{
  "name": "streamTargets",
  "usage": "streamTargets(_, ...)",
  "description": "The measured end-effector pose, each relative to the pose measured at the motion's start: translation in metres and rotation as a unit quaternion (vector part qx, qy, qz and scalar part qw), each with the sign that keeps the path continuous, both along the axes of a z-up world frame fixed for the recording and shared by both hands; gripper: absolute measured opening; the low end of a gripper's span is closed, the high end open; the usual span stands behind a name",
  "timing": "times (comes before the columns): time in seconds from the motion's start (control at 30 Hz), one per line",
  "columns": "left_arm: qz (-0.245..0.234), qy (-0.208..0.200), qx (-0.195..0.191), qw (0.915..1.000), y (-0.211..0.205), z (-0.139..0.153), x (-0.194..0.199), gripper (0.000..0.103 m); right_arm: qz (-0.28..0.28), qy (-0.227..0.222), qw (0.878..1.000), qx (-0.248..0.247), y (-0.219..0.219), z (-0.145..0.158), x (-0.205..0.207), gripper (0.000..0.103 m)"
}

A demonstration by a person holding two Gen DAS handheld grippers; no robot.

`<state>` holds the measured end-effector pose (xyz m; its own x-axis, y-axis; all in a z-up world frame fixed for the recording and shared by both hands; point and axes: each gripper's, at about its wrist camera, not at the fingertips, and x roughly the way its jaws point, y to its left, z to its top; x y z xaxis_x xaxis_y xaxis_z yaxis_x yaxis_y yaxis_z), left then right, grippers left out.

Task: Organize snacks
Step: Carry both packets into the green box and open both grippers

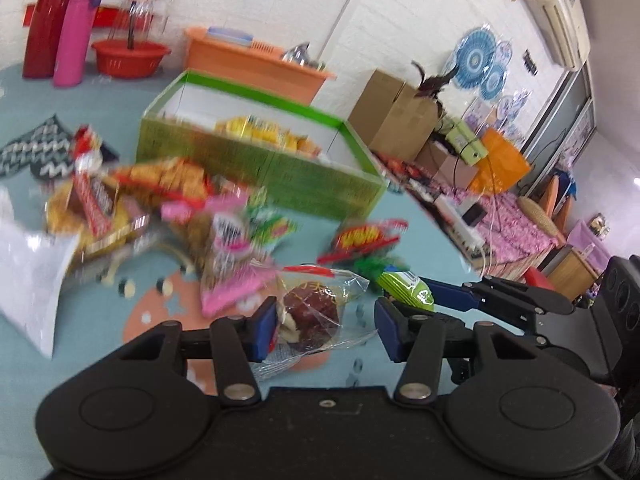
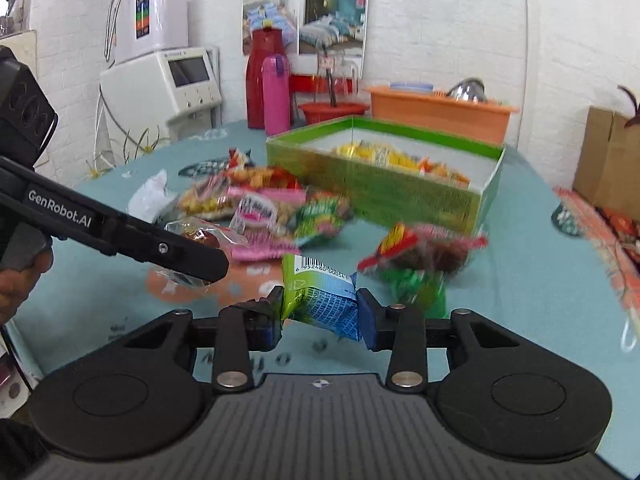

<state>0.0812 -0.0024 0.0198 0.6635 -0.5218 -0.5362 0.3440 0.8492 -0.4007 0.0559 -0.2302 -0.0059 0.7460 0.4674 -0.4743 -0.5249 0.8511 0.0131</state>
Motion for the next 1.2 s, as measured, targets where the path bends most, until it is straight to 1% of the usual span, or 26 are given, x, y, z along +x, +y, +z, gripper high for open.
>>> streamTargets(0.1,-0.006,-0.031,-0.004,0.9995,-0.006,0.021,0.01,0.06,-0.013,-0.032,0.999,0.004,-0.003,0.019,0.009,0.066)
streamTargets(0.2,-0.01,-0.048,-0.012,0.9987,-0.014,0.036,0.026,0.061,-0.028,-0.06,0.998,0.008,-0.008,0.034,0.021,0.066)
streamTargets(0.37,-0.013,-0.059,-0.036,0.9975,-0.027,0.055,0.061,0.061,-0.057,-0.085,0.995,0.018,-0.018,0.049,0.049,0.067)
streamTargets(0.47,-0.008,-0.066,-0.04,0.9969,-0.034,0.06,0.082,0.061,-0.075,-0.093,0.993,0.017,-0.021,0.052,0.068,0.067)
streamTargets(0.57,-0.003,-0.06,-0.046,0.9971,-0.038,0.058,0.106,0.061,-0.085,-0.099,0.991,0.014,-0.023,0.051,0.086,0.067)
streamTargets(0.7,0.012,-0.054,-0.046,0.9974,-0.044,0.049,0.136,0.062,-0.097,-0.115,0.989,-0.014,-0.022,0.043,0.111,0.067)
streamTargets(0.83,0.02,-0.04,-0.051,0.9977,-0.047,0.037,0.163,0.062,-0.104,-0.1,0.989,-0.02,-0.022,0.033,0.134,0.067)
streamTargets(0.97,0.02,-0.031,-0.046,0.9983,-0.051,0.028,0.179,0.064,-0.106,-0.101,0.989,-0.023,-0.018,0.027,0.147,0.067)
streamTargets(1.0,0.018,-0.03,-0.044,0.9984,-0.052,0.027,0.181,0.066,-0.106,-0.101,0.989,-0.023,-0.018,0.025,0.15,0.068)
streamTargets(1.03,0.013,-0.031,-0.042,0.9985,-0.053,0.024,0.184,0.074,-0.103,-0.099,0.989,-0.023,-0.017,0.024,0.153,0.074)
streamTargets(1.07,0.011,-0.033,-0.038,0.9987,-0.054,0.022,0.185,0.082,-0.098,-0.096,0.99,-0.024,-0.015,0.021,0.157,0.085)
streamTargets(1.1,0.014,-0.035,-0.033,0.9987,-0.054,0.02,0.184,0.103,-0.094,-0.094,0.991,-0.026,-0.013,0.018,0.16,0.097)
streamTargets(1.13,0.02,-0.038,-0.029,0.9987,-0.054,0.018,0.183,0.103,-0.094,-0.093,0.991,-0.031,-0.012,0.015,0.161,0.103)
streamTargets(1.2,0.026,-0.047,-0.027,0.9982,-0.051,0.016,0.177,0.103,-0.102,-0.1,0.989,-0.044,-0.011,0.011,0.159,0.103)
